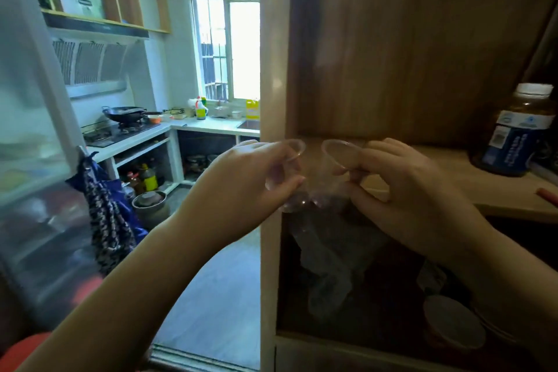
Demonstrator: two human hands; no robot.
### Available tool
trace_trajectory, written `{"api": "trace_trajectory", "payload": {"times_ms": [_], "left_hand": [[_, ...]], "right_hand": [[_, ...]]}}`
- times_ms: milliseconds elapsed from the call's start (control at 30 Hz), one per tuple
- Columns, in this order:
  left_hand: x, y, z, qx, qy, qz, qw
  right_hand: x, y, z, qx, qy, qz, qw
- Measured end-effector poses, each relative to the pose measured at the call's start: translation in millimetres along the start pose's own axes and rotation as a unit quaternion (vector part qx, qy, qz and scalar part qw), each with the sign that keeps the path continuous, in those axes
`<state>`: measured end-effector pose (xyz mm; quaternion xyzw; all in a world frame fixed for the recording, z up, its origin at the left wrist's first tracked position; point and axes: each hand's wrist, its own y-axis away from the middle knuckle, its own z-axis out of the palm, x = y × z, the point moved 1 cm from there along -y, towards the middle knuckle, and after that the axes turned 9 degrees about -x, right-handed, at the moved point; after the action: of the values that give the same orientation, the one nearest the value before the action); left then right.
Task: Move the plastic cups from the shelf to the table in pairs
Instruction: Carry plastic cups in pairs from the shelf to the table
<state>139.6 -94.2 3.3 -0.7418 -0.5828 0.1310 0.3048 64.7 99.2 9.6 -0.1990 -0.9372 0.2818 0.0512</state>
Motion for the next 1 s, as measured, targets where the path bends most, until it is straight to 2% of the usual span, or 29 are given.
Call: {"api": "trace_trajectory", "payload": {"times_ms": [200, 367, 533, 800, 1000], "left_hand": [[-54.9, 87.9, -50.1, -0.017, 0.004, -0.086, 0.996], [-105.5, 180.5, -115.5, -0.02, -0.028, -0.157, 0.987], [-147.9, 295.4, -195.5, -0.048, -0.083, -0.252, 0.963], [-155.0, 456.6, -308.9, 0.005, -0.157, -0.423, 0.892], [-152.6, 544.1, -350.1, 0.054, -0.206, -0.524, 0.824]], "right_hand": [[-90.3, -38.3, 38.4, -0.021, -0.1, -0.051, 0.994], [-186.1, -88.0, 88.8, -0.041, -0.136, -0.145, 0.979], [-308.3, -135.2, 149.4, -0.055, -0.184, -0.235, 0.953], [-493.4, -178.4, 203.6, -0.103, -0.268, -0.367, 0.885], [-599.8, -200.8, 244.7, -0.118, -0.305, -0.457, 0.827]]}}
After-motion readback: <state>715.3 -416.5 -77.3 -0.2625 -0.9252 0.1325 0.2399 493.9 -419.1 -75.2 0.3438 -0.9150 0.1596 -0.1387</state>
